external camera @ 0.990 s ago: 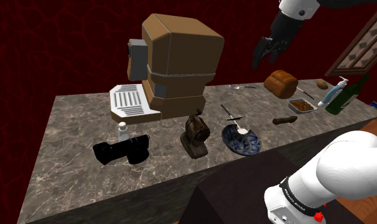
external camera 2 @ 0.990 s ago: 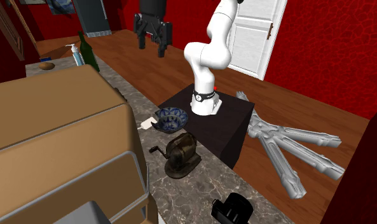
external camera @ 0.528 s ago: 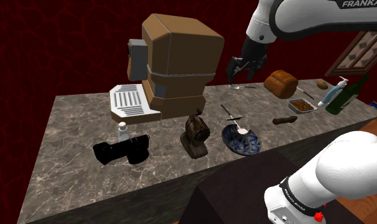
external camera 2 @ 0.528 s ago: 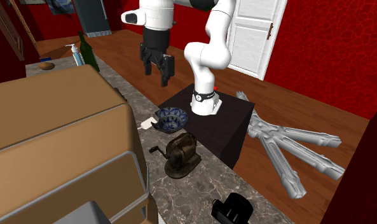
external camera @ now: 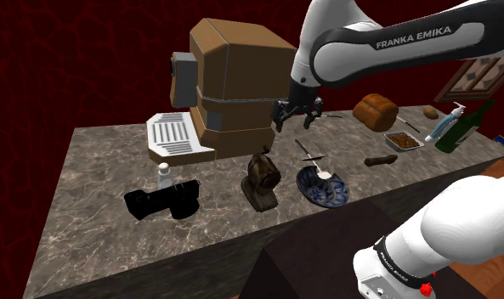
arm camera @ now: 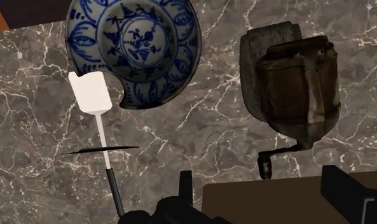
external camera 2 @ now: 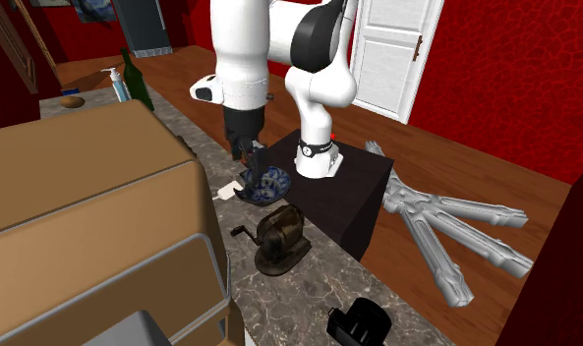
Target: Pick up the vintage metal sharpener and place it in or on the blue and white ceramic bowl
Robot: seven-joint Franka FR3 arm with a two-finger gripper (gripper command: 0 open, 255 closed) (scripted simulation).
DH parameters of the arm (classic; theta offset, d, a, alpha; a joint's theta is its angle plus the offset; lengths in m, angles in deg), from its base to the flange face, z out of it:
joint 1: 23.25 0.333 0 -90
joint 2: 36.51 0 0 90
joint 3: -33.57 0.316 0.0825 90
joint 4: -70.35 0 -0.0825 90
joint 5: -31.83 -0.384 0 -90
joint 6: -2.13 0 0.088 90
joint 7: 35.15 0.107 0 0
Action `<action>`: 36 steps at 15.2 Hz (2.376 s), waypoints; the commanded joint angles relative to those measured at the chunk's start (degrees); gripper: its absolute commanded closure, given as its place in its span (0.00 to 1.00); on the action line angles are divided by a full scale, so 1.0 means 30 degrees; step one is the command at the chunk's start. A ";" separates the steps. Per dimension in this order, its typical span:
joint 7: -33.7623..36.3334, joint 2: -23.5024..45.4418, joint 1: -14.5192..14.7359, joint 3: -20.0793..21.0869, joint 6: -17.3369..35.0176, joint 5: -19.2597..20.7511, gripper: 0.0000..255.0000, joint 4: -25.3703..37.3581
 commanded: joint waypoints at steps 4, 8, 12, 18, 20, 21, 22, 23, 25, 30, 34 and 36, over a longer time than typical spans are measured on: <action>0.3189 0.3879 -0.0302 0.0996 0.1993 0.0486 0.00 0.1024; 0.5726 0.7053 -0.0317 0.1374 0.3262 0.1251 0.00 0.2197; 0.6597 0.8347 -0.0233 0.1339 0.4092 0.1696 0.00 0.2419; 0.7013 0.9345 -0.0209 0.1201 0.5492 0.2294 0.00 0.1939; 0.7012 0.9344 -0.0207 0.1200 0.5492 0.2293 0.00 0.1939; 0.7013 0.9345 -0.0207 0.1199 0.5492 0.2293 0.00 0.1939; 0.7013 0.9345 -0.0207 0.1199 0.5492 0.2293 0.00 0.1939; 0.7013 0.9345 -0.0207 0.1199 0.5492 0.2293 0.00 0.1939; 0.7012 0.9343 -0.0207 0.1200 0.5488 0.2292 0.00 0.1940; 0.7004 0.9343 -0.0212 0.1196 0.5487 0.2292 1.00 0.1942; 0.7008 0.9338 -0.0208 0.1200 0.5478 0.2288 1.00 0.1946; 0.6914 0.9130 -0.0223 0.1228 0.5253 0.2166 1.00 0.1981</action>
